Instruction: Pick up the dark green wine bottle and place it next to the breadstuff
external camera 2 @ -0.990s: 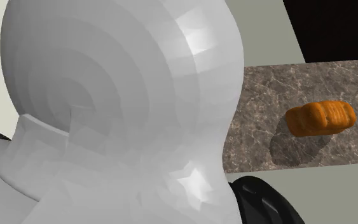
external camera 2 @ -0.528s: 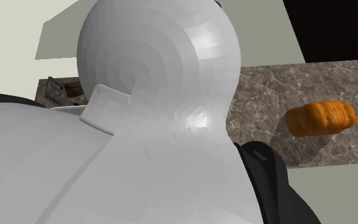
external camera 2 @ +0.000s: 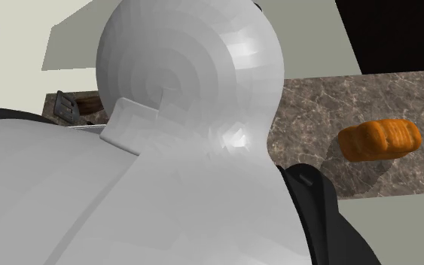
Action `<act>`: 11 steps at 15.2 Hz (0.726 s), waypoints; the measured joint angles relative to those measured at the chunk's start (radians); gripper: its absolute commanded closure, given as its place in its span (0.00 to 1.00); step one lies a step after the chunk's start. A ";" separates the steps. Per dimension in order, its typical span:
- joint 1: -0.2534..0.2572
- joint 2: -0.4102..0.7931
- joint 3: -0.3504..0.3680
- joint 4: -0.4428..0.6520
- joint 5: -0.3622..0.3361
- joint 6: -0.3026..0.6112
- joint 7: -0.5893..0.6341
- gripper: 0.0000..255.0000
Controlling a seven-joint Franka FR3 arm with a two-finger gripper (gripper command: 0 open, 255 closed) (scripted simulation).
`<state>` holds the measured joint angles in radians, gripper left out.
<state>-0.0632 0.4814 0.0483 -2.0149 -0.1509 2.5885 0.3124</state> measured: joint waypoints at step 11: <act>-0.001 -0.013 0.002 -0.002 0.002 -0.011 -0.002 1.00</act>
<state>-0.0645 0.4682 0.0500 -2.0170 -0.1485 2.5771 0.3100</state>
